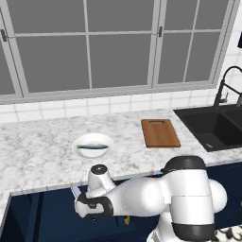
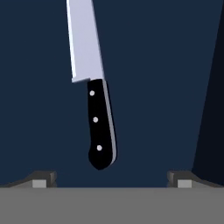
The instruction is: Pick up the knife from the drawer and place it on the cutting board. Then place the meat from the plate to the cutting board.
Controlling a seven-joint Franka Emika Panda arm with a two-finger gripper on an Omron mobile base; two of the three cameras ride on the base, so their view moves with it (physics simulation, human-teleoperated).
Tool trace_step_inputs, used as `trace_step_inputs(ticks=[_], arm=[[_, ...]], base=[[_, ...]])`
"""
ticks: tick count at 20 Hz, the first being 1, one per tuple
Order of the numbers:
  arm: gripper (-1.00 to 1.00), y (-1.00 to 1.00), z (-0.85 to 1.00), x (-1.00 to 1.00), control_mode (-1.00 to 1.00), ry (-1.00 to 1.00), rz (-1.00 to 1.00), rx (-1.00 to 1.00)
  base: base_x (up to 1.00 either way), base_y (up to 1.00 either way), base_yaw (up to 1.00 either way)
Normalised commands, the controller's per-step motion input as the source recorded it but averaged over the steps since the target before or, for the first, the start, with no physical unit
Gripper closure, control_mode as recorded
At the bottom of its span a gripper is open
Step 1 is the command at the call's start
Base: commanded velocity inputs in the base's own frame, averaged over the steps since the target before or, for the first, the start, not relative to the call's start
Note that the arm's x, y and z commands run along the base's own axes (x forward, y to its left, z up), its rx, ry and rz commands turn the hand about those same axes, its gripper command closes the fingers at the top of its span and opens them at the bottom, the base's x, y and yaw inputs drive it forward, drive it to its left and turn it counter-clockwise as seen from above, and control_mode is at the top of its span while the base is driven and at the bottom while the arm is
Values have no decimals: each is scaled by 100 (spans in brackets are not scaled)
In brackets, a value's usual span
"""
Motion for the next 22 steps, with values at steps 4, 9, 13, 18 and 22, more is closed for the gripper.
trace_step_inputs(ticks=[4, 9, 13, 18, 22], arm=[[-100, 2, -9, 14, -100, 0, 0, 0], [-100, 11, -18, 2, -100, 0, 0, 0], [-100, 16, -19, 3, -100, 0, 1, 0], [-100, 15, -18, 0, -100, 0, 1, 0], [-100, 5, -22, 0, -100, 0, 2, 0]], base=[[0, 0, 0], [0, 0, 0], [0, 0, 0], [0, 0, 0], [0, 0, 0]])
